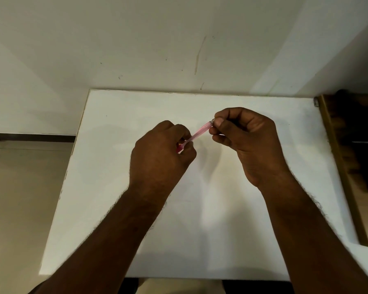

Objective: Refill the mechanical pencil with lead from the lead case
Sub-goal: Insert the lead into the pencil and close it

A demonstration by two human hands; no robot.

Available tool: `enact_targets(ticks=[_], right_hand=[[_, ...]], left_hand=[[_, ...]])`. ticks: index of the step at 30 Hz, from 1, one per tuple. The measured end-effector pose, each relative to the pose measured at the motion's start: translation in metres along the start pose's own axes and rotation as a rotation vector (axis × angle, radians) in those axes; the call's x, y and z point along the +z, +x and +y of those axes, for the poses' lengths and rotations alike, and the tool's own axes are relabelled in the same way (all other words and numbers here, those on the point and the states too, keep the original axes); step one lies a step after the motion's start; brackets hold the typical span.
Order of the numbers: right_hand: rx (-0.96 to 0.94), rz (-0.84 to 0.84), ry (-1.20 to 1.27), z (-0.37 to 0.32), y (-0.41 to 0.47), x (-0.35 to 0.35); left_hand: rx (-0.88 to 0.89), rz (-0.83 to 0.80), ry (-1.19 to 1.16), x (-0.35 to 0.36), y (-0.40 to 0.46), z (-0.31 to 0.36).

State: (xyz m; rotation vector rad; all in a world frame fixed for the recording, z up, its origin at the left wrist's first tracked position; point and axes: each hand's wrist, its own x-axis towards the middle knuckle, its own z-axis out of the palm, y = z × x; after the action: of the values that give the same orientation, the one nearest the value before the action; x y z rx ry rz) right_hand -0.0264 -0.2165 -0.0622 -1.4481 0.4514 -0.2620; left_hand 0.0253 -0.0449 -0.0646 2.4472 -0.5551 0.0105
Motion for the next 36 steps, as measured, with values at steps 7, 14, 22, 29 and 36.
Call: enact_targets(ticks=[7, 14, 22, 29, 36], right_hand=[[-0.078, -0.019, -0.176, -0.001, 0.000, -0.004], [-0.181, 0.009, -0.435, -0.001, -0.001, -0.007], [-0.160, 0.035, -0.284, 0.001, 0.000, -0.004], [-0.133, 0.095, -0.680, 0.031, -0.001, 0.014], [-0.140, 0.003, -1.057, 0.041, -0.010, 0.044]], left_hand=[[0.007, -0.006, 0.012, 0.000, 0.001, 0.000], [0.047, -0.009, 0.053, 0.001, 0.001, -0.001], [0.004, -0.012, -0.007, 0.000, 0.003, -0.001], [-0.058, 0.070, -0.104, -0.008, 0.007, -0.009], [-0.072, 0.046, -0.102, -0.009, 0.008, -0.009]])
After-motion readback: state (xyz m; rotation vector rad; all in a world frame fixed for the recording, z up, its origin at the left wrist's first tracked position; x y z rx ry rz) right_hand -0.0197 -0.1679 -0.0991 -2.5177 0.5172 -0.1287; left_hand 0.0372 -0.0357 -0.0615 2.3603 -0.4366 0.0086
